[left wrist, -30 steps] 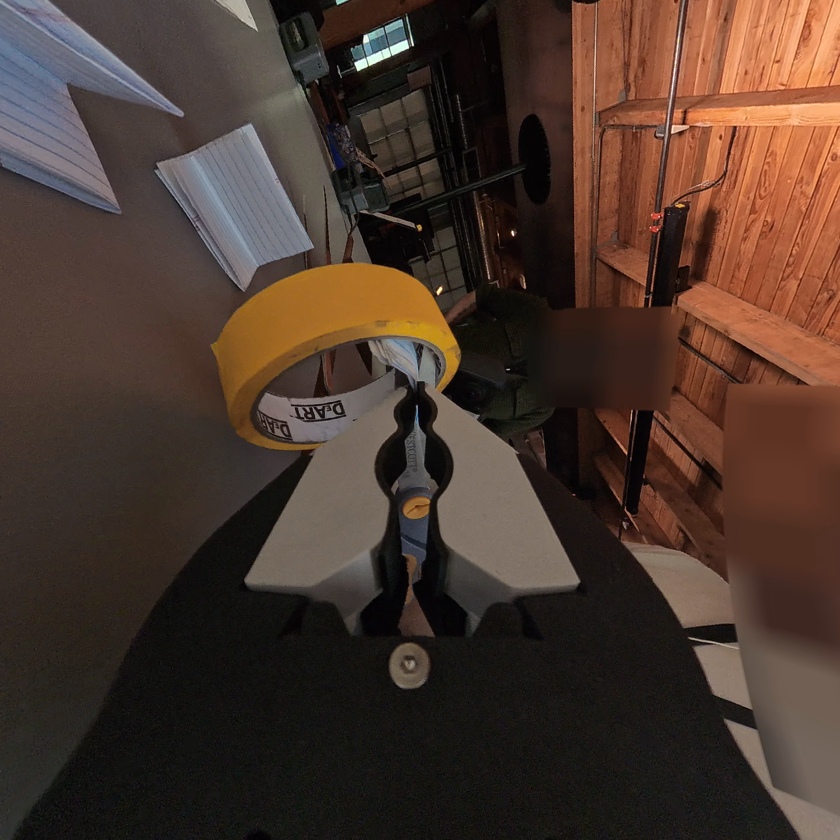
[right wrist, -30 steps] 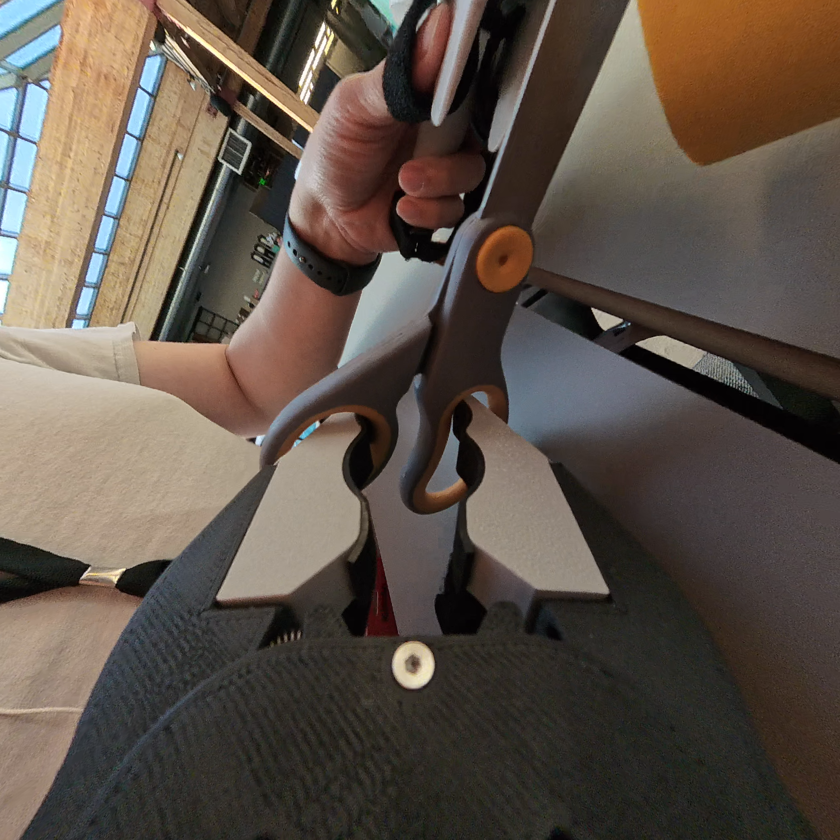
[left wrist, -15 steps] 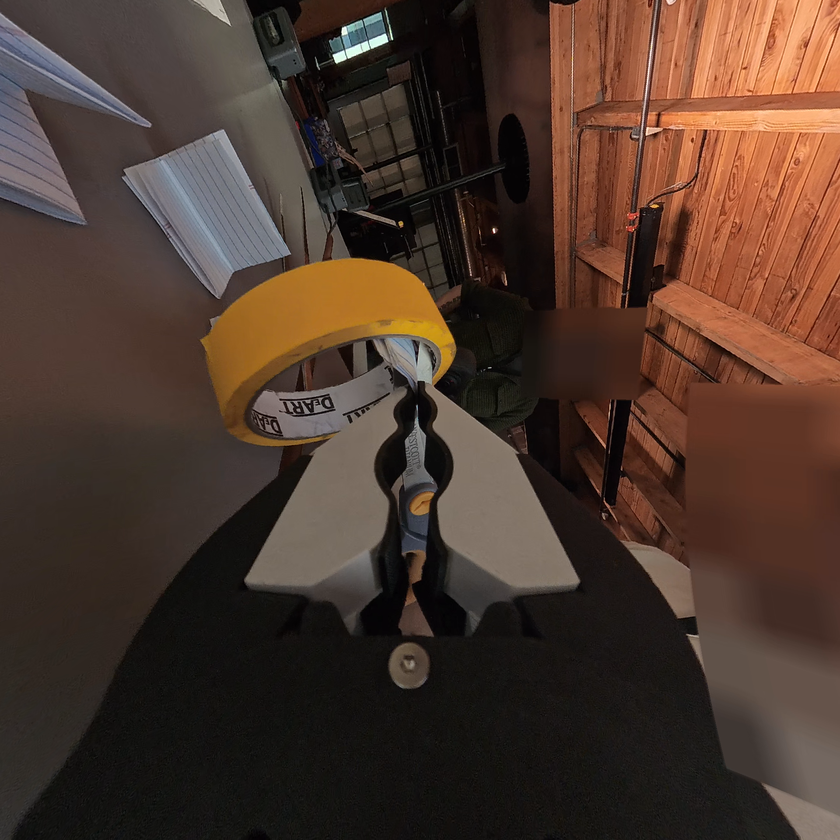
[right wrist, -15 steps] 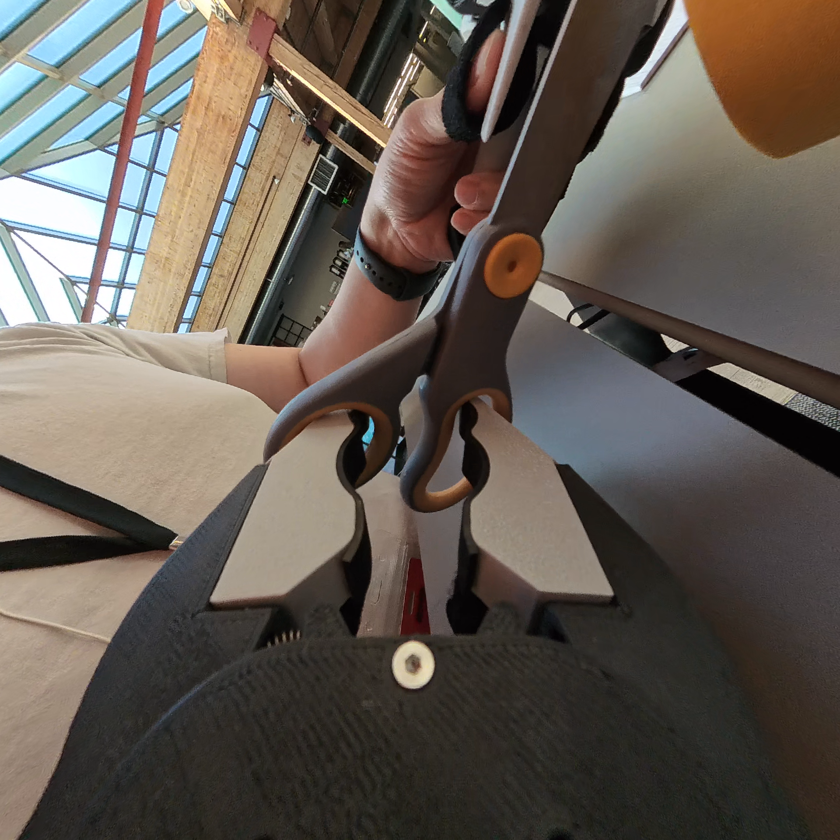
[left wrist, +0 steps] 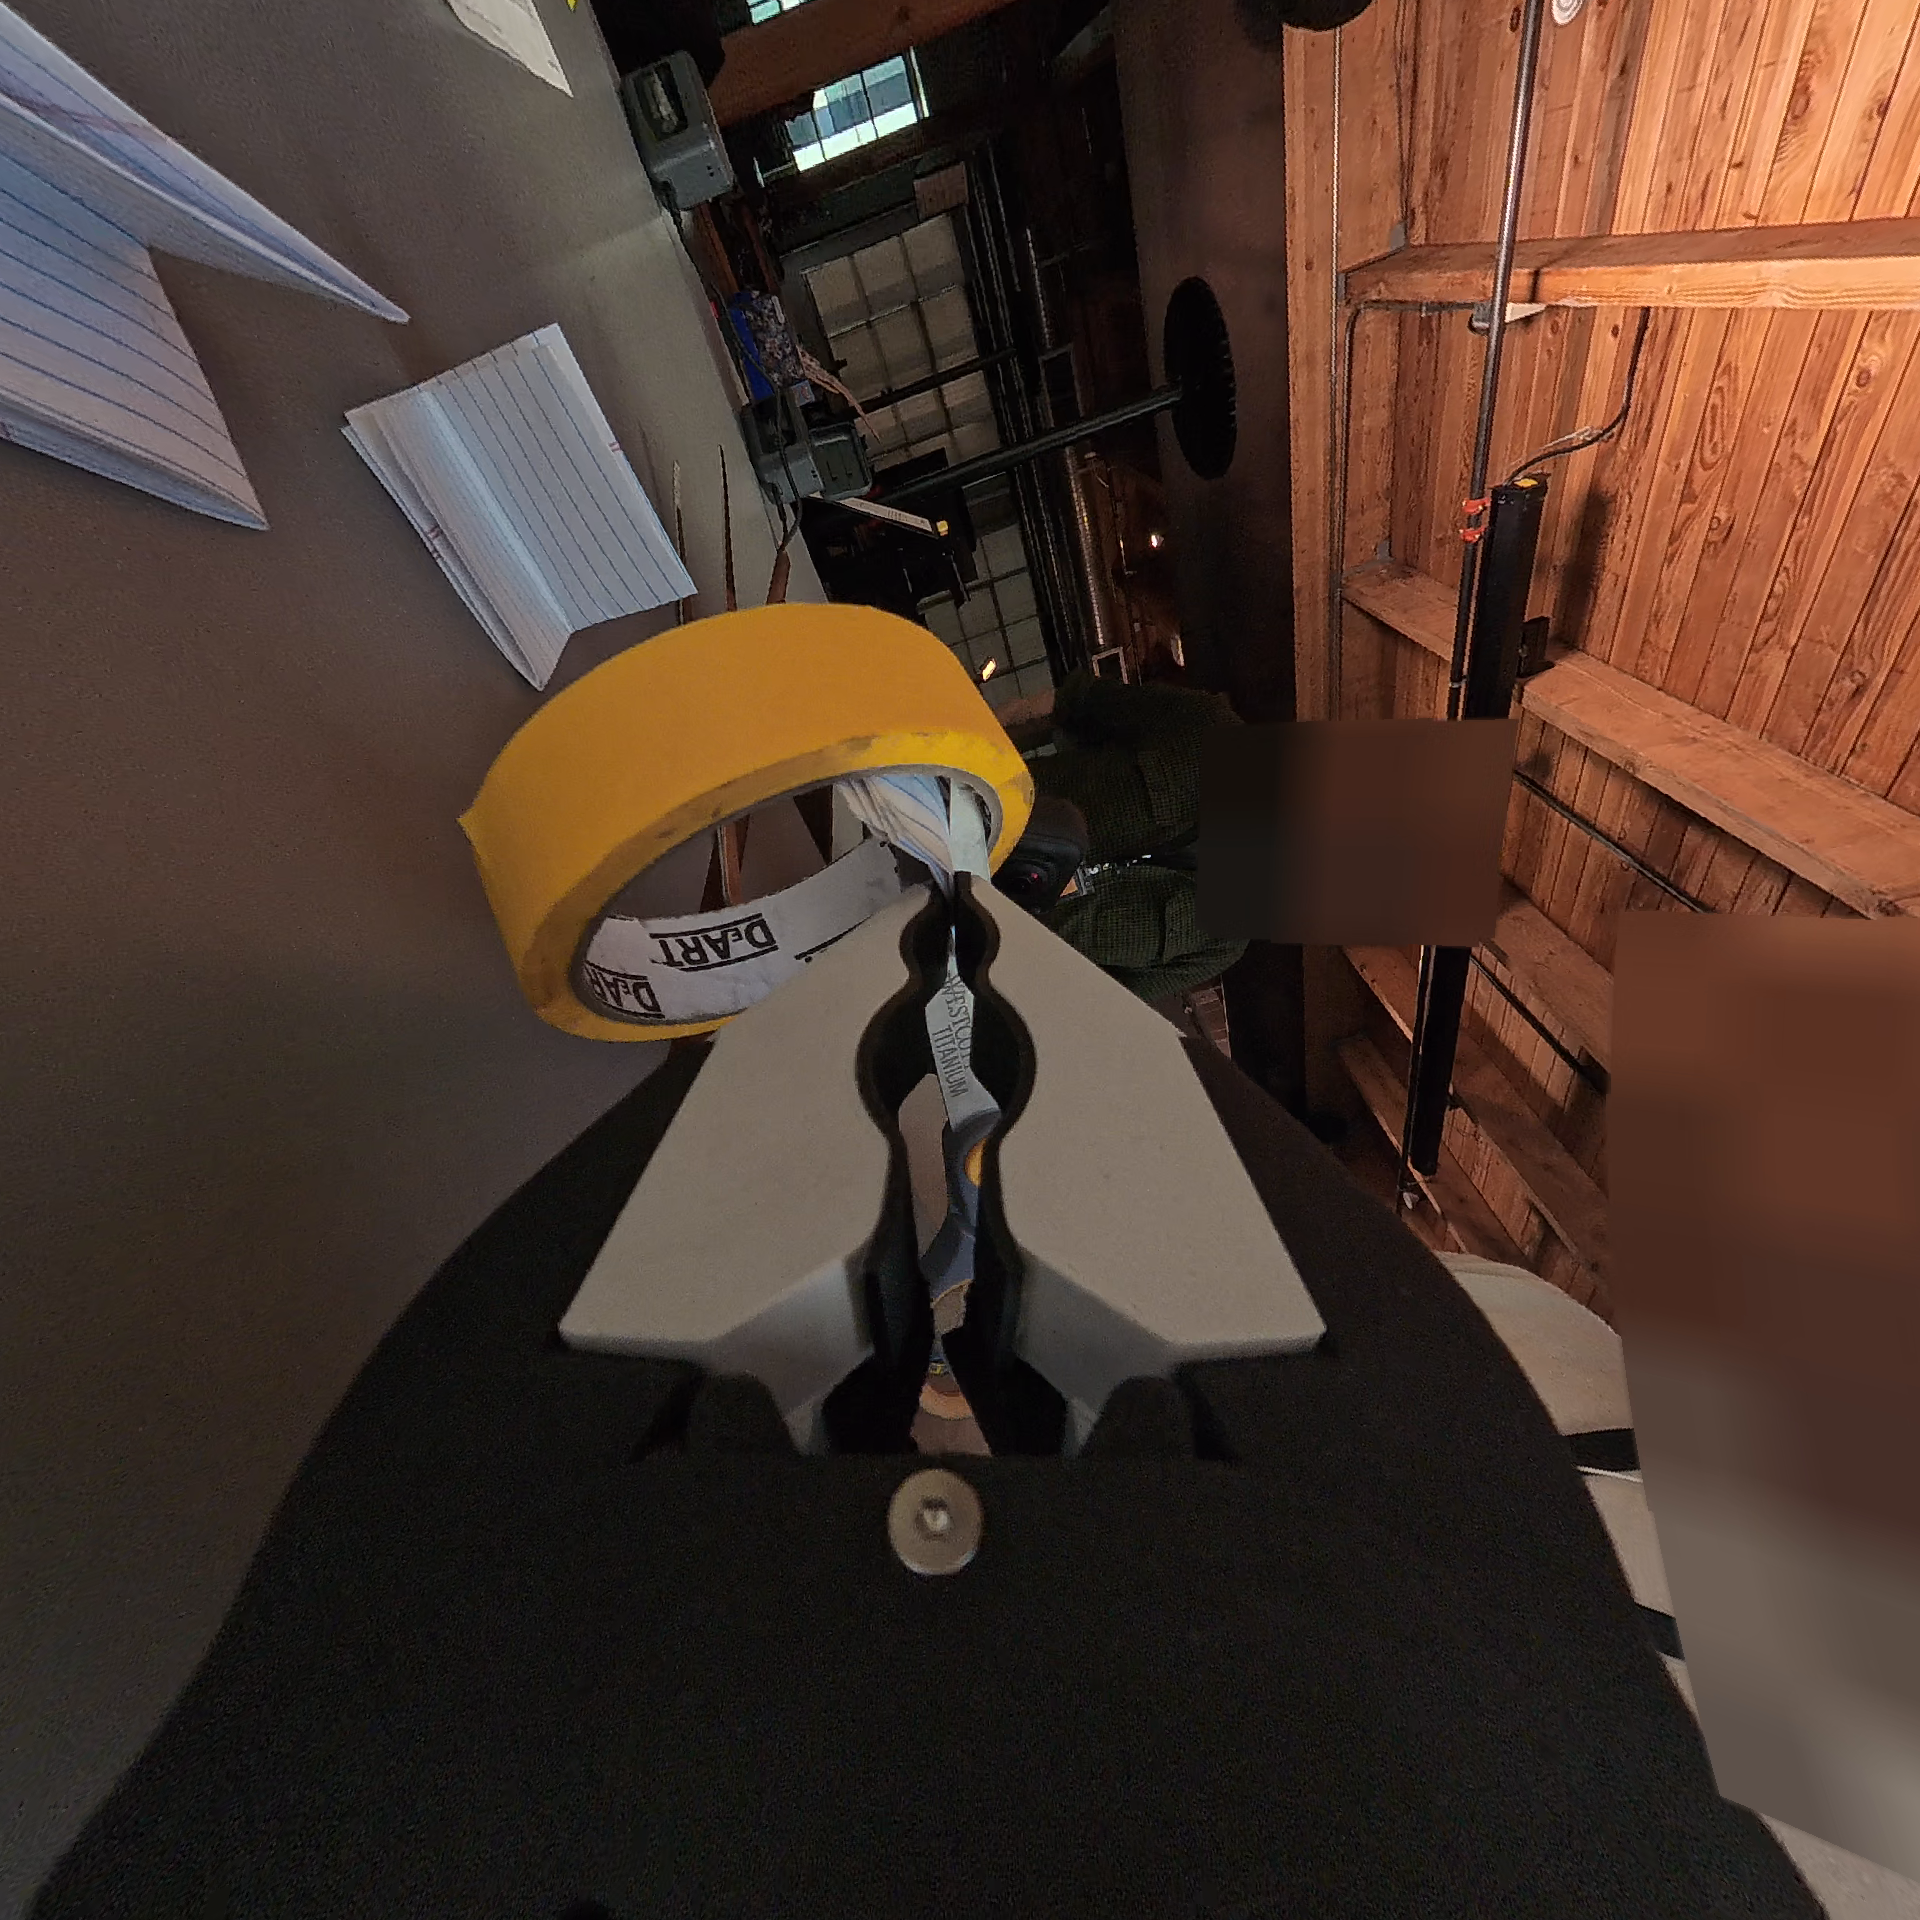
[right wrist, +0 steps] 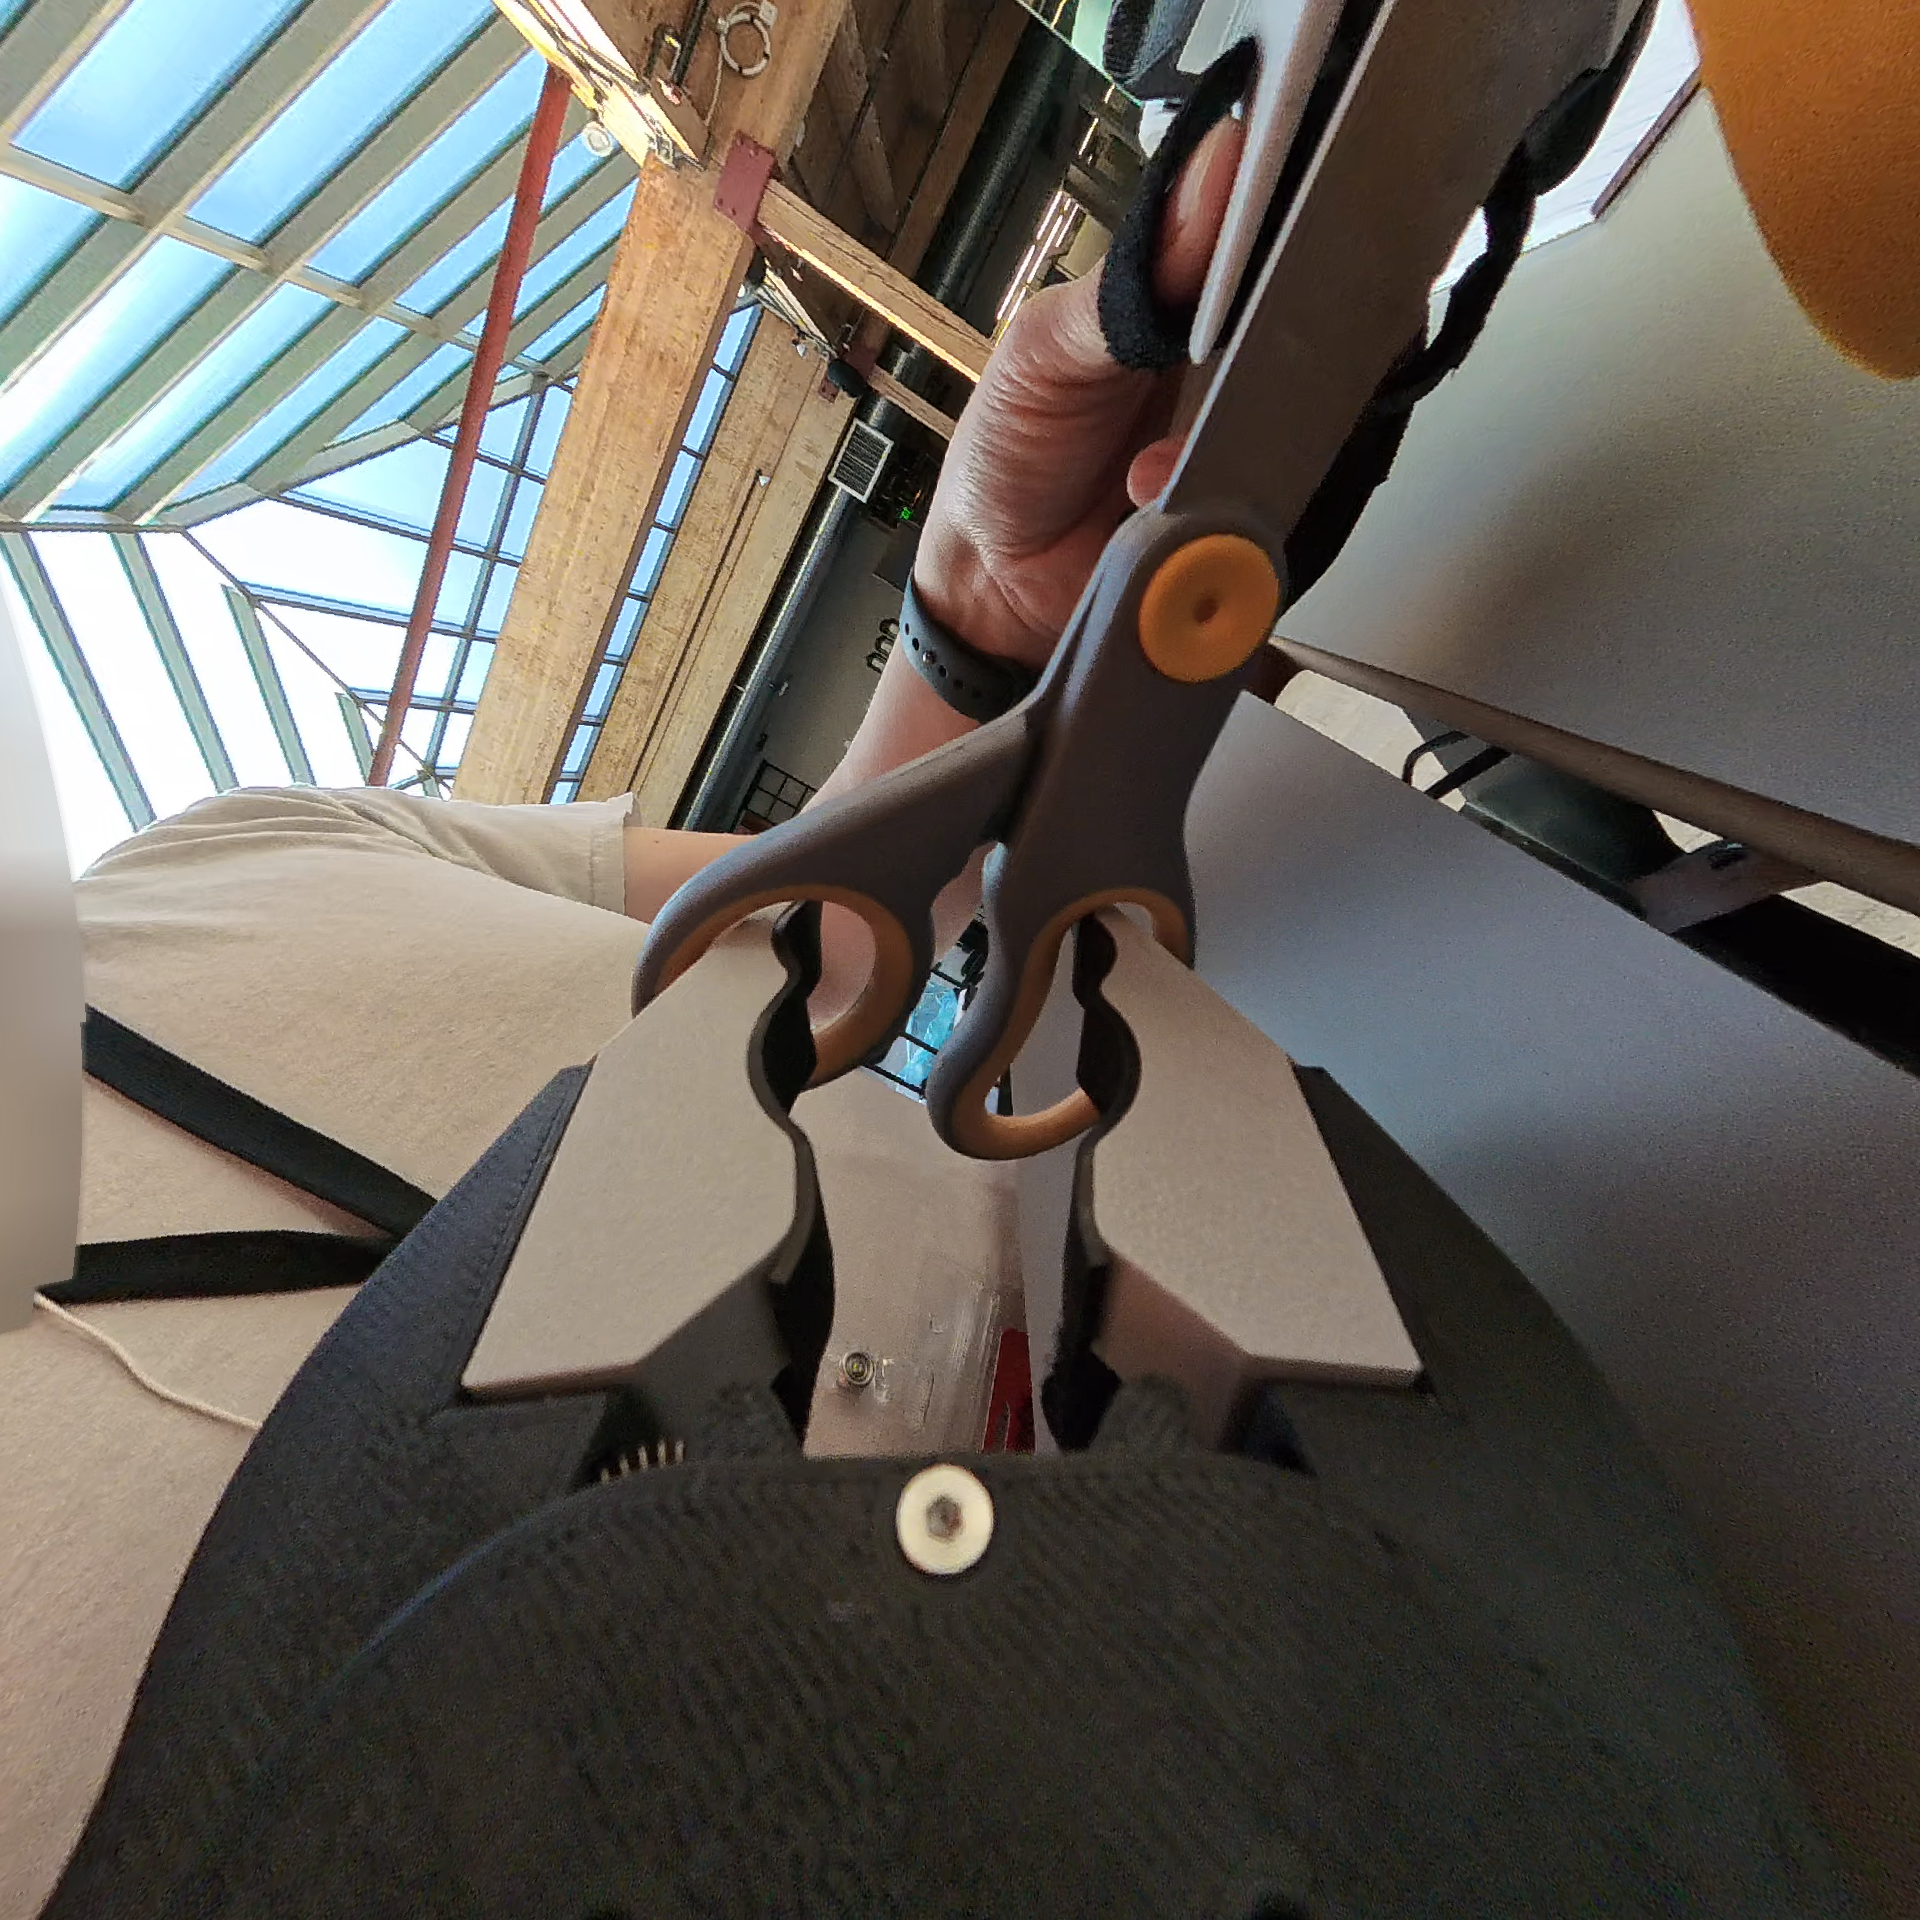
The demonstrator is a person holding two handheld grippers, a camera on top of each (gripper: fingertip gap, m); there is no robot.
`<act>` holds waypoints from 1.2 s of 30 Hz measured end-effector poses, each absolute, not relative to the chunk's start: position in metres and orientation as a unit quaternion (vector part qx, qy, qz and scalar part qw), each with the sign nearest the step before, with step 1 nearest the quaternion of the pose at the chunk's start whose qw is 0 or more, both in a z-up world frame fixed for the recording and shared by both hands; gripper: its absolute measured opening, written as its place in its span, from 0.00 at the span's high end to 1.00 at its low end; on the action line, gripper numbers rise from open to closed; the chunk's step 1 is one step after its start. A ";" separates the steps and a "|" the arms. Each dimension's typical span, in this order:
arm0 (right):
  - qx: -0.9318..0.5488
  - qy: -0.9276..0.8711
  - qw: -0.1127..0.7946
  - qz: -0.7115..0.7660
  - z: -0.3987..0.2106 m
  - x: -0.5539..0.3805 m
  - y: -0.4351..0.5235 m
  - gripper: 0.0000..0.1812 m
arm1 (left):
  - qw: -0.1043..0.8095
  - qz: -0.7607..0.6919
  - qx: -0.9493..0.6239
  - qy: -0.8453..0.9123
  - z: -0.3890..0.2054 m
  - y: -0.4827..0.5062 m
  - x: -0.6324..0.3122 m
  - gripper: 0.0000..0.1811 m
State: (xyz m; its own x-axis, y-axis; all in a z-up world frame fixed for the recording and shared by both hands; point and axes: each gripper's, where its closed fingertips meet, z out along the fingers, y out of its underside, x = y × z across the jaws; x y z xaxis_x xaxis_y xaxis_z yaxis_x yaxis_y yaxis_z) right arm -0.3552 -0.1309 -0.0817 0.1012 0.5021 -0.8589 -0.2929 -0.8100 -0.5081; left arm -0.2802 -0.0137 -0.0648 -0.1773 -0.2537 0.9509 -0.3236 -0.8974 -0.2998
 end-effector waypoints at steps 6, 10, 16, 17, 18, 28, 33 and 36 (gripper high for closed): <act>-0.691 -0.076 0.289 0.658 -0.087 -0.354 -0.129 0.82 | 0.031 0.744 0.631 -0.218 -0.059 -0.013 -0.280 1.00; -0.701 -0.063 0.286 0.650 -0.092 -0.351 -0.128 0.83 | 0.020 0.729 0.643 -0.235 -0.062 -0.012 -0.281 1.00; -0.712 -0.076 0.281 0.638 -0.095 -0.347 -0.131 0.83 | 0.025 0.733 0.638 -0.233 -0.060 -0.013 -0.280 1.00; -0.712 -0.075 0.282 0.638 -0.095 -0.347 -0.130 0.83 | 0.025 0.732 0.639 -0.234 -0.061 -0.013 -0.280 1.00; -0.712 -0.077 0.279 0.639 -0.096 -0.347 -0.131 0.83 | 0.025 0.732 0.639 -0.234 -0.061 -0.013 -0.280 1.00; -0.719 -0.078 0.292 0.626 -0.101 -0.346 -0.128 0.84 | 0.013 0.728 0.645 -0.233 -0.063 -0.010 -0.280 1.00; -0.722 -0.073 0.311 0.614 -0.102 -0.349 -0.122 0.84 | -0.001 0.734 0.642 -0.219 -0.062 -0.008 -0.278 1.00; -0.716 -0.063 0.313 0.620 -0.102 -0.350 -0.118 0.84 | -0.015 0.737 0.644 -0.205 -0.063 -0.005 -0.276 1.00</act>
